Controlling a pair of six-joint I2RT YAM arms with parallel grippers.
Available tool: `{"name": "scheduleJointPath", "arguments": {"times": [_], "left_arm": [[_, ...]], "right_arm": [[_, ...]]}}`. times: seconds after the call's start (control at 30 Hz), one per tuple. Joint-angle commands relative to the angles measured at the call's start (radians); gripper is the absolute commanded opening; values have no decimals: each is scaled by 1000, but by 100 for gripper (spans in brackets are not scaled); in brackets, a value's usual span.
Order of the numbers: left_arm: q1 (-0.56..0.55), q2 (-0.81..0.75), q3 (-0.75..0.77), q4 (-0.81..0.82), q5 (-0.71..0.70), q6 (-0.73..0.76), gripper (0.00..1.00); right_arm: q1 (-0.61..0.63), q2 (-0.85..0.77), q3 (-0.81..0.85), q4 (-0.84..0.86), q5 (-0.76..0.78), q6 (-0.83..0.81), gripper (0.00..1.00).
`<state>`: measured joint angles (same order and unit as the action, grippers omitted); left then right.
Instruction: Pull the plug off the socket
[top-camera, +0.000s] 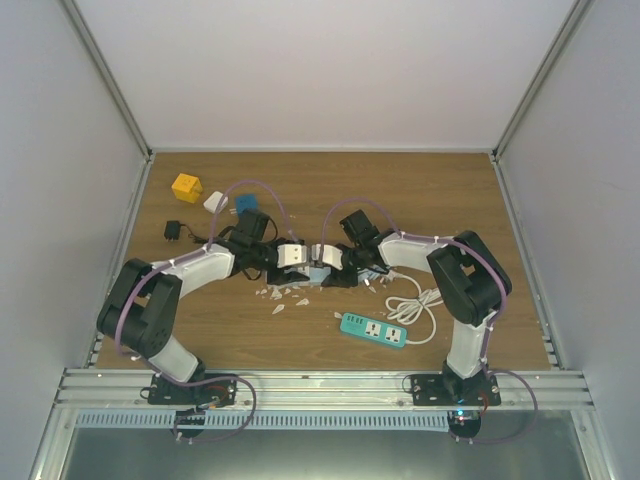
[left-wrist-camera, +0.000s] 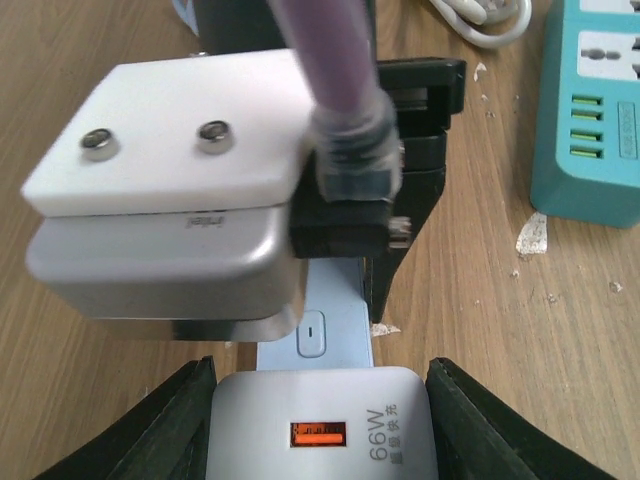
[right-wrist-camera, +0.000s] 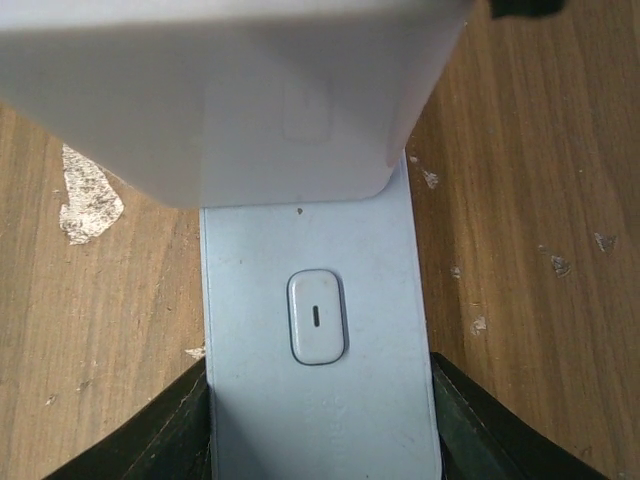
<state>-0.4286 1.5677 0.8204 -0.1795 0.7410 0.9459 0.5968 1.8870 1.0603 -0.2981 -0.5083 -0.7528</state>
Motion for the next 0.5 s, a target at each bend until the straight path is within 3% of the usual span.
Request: {"name": "scheduleJointPath", "arguments": {"times": [0.0, 0.27, 0.47], "left_arm": [[16, 11, 65, -36, 183, -81, 33], [21, 17, 83, -70, 201, -41, 32], [-12, -55, -16, -1, 77, 63, 32]], "right_arm": [[-11, 27, -9, 12, 92, 30, 8], [-11, 29, -14, 9, 98, 33, 7], [-11, 37, -8, 1, 98, 43, 7]]}}
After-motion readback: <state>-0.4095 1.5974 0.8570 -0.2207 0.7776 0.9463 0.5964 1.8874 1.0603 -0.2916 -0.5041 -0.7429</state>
